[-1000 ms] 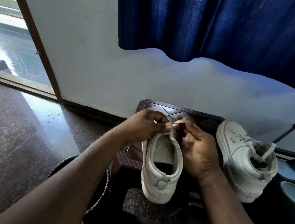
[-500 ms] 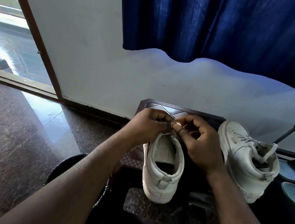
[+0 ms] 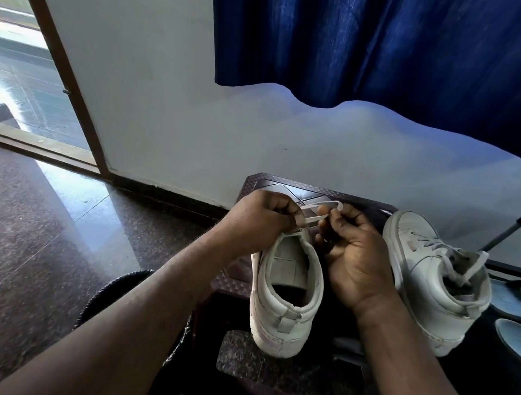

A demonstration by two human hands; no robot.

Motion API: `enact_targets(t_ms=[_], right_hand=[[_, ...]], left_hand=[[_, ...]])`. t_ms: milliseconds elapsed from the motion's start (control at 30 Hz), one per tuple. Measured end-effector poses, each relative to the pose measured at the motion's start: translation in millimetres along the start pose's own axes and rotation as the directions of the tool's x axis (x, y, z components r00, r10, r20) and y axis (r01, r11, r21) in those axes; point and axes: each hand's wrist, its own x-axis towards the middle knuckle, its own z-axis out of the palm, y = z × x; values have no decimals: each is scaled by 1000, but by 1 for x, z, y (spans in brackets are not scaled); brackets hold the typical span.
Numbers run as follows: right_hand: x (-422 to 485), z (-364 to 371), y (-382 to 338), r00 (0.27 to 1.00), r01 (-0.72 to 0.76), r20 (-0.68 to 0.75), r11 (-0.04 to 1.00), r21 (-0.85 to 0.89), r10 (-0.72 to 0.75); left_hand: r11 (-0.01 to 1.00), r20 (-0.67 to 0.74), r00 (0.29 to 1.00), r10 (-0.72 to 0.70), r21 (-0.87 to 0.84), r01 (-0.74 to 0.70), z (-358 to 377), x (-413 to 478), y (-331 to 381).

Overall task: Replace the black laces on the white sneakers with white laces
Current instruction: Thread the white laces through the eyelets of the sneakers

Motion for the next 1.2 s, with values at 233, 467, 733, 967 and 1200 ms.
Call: enact_targets(t_ms=[233, 467, 733, 967, 1200], right_hand=[[9, -22, -29, 955, 245, -184, 969, 38, -235], [8, -23, 3, 786, 272, 59, 259, -927, -615], [9, -14, 10, 863, 471, 349, 337, -815, -364], [-2, -8, -4, 969, 178, 228, 909, -376, -95], [8, -25, -32, 985, 94, 136, 989, 112, -108]], left_hand=[[996, -20, 997, -71, -61, 70, -4, -3, 5], [991, 9, 999, -32, -128, 33, -2, -6, 7], [993, 55, 998, 5, -117, 1, -4, -6, 7], [994, 82, 996, -34, -104, 43, -19, -4, 3], [989, 131, 981, -141, -12, 144, -63, -10, -18]])
